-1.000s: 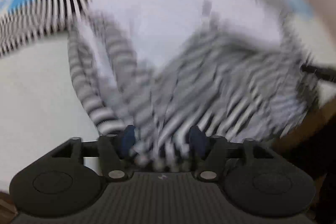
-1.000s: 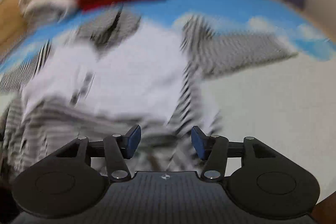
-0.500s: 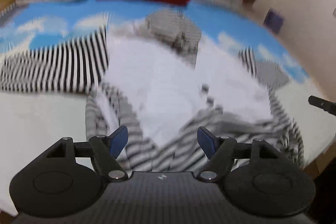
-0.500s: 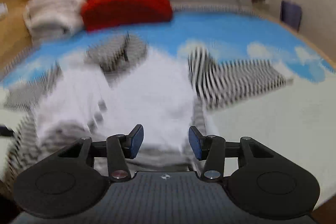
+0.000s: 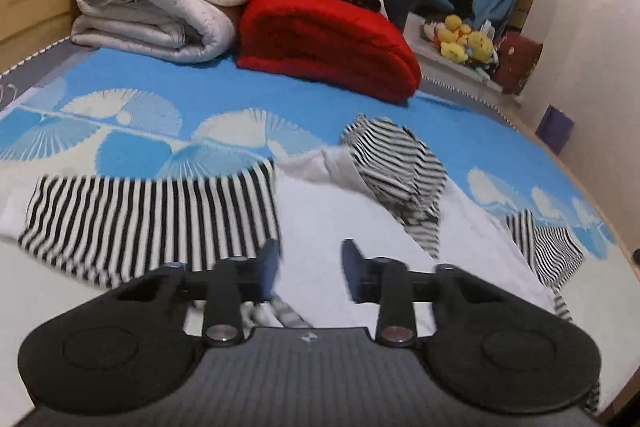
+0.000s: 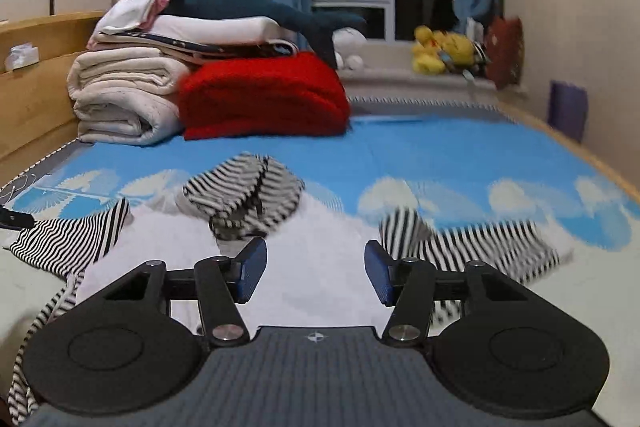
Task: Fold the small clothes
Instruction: 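Grasp the white cuff of the striped sleeve with the left tool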
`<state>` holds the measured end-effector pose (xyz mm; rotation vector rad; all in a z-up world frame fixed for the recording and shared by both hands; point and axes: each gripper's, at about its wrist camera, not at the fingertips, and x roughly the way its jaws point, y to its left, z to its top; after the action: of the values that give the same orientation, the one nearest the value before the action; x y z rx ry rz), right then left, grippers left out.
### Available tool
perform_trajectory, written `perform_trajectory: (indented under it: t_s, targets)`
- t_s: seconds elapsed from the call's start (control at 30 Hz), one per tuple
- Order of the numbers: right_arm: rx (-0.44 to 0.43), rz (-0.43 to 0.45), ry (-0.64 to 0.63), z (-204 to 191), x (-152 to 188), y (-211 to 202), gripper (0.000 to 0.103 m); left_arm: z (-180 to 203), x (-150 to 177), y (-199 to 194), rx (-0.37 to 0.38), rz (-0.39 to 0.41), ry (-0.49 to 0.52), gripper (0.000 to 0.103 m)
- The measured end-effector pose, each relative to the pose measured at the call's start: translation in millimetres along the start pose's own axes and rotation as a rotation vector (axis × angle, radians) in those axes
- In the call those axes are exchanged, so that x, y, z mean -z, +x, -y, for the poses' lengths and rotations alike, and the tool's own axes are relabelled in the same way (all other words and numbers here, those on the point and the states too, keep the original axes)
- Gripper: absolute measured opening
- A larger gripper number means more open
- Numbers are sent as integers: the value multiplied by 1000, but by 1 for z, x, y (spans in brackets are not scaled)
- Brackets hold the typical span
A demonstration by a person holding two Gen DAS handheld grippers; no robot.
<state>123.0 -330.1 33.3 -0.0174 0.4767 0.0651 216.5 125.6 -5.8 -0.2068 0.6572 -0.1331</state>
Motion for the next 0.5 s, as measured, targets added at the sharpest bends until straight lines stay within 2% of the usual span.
perform_trajectory:
  t_s: [0.1, 0.13, 0.27, 0.4, 0.5]
  targets:
    - [-14, 33, -24, -4, -31, 13, 51, -36, -6, 22, 5, 20, 11, 26]
    - [-22, 45, -31, -4, -41, 19, 46, -52, -6, 28, 1, 11, -10, 26]
    - [-50, 75, -84, -3, -76, 51, 31, -126, -10, 50, -81, -21, -182, 26]
    - [-23, 69, -61, 5, -89, 93, 31, -192, -2, 65, -185, -64, -411, 27]
    - [-11, -22, 30, 11, -80, 123, 31, -219, 3, 75, -227, -91, -436, 30]
